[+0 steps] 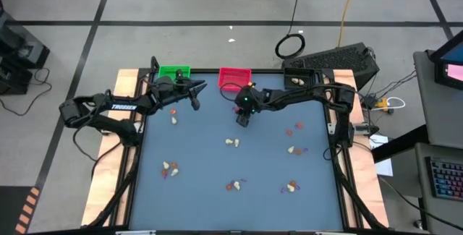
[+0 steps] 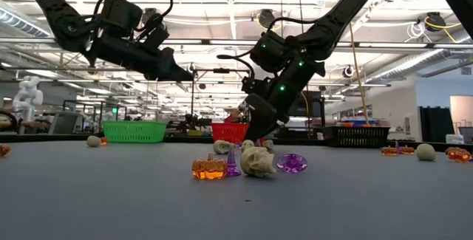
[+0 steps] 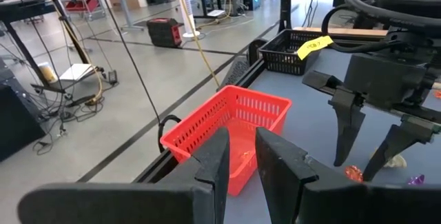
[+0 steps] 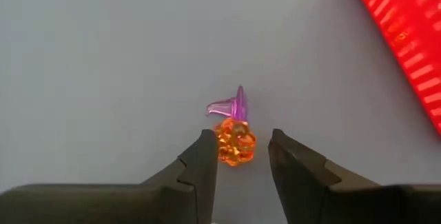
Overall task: Sort Halloween decoration
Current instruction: Put the orange pumpkin toy into the red bin
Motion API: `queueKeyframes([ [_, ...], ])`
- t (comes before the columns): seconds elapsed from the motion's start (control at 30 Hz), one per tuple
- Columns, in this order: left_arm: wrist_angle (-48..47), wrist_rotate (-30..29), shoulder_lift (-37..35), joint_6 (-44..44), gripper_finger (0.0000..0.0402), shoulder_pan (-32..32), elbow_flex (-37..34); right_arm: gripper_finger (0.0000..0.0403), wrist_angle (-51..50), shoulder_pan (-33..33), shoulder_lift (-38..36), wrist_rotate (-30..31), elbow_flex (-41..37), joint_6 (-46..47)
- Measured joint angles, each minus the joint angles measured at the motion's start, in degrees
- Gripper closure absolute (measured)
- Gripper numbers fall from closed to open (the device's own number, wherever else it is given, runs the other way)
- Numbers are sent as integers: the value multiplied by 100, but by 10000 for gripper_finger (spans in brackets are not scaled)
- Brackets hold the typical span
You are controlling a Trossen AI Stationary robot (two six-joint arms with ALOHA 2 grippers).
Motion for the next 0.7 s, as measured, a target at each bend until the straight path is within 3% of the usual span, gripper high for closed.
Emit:
queueKeyframes([
  [0.2,0,0,0,-2,325,0,0,270,19,11,0,7,0,-25],
  [0.5,0,0,0,-2,325,0,2,214,30,18,74,25,0,-13],
  [0.7,-2,0,0,1,325,0,2,226,87,20,175,15,2,-64],
])
